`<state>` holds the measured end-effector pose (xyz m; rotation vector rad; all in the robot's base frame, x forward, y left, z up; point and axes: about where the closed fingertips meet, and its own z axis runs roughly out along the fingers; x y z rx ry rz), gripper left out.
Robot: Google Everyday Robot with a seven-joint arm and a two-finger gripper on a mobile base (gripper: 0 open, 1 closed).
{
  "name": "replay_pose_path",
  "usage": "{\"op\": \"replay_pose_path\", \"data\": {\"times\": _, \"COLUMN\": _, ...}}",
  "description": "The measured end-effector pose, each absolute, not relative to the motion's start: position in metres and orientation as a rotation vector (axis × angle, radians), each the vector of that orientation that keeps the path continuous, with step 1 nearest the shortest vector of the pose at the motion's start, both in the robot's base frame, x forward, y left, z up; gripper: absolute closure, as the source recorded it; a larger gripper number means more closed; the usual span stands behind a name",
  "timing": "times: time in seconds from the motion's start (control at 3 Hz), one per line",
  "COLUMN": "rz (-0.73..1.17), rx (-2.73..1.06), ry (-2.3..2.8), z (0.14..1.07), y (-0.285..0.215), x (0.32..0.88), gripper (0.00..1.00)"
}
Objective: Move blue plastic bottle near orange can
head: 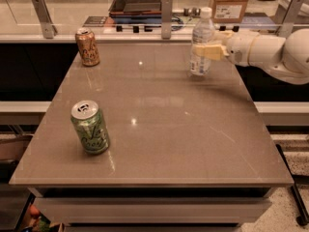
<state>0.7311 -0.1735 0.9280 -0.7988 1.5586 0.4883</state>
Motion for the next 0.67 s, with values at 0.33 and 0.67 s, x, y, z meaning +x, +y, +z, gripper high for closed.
{"op": "replay_pose_path", "data": {"times": 0.33, "rz": 0.555, "rx": -0.828, "ry": 1.516, "z": 0.950, "y": -0.146, "x": 0.733, "gripper": 1.00}}
{"op": "replay_pose_path", "data": {"times": 0.67, "rz": 0.597, "rx": -0.846, "ry": 1.486, "z": 0.967, "y": -0.116, "x": 0.731, "gripper": 1.00}}
